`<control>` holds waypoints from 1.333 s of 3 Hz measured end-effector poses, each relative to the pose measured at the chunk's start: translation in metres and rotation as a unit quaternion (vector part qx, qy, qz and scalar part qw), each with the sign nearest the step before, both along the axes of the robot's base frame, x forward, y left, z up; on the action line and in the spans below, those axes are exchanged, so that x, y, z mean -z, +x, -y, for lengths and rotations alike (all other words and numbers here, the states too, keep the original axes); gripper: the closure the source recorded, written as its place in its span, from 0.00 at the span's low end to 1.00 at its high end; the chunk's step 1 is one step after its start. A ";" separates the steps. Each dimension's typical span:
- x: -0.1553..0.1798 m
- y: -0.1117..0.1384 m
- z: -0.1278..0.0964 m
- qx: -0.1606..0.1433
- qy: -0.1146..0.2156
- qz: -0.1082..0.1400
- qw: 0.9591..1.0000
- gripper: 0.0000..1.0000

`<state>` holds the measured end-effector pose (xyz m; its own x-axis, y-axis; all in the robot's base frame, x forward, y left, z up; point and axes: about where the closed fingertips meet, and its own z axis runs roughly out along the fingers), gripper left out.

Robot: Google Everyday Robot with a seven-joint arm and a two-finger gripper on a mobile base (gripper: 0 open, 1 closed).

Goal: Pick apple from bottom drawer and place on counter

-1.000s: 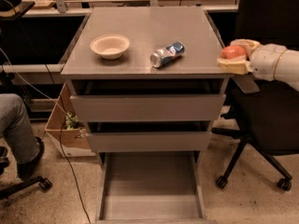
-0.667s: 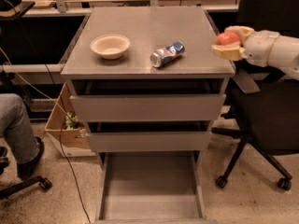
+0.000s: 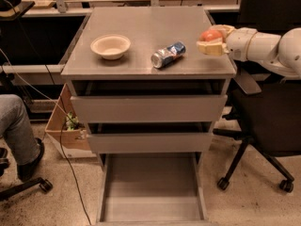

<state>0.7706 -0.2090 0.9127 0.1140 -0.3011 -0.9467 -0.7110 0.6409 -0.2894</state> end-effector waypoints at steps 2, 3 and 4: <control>0.029 0.014 -0.020 -0.005 0.009 -0.030 1.000 0.81; 0.045 0.015 -0.027 -0.004 0.016 -0.046 0.999 0.50; 0.055 0.014 -0.031 -0.004 0.020 -0.055 0.998 0.27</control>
Offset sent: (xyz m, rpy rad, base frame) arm 0.0185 0.0234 -0.0475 0.0302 0.0961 -0.0010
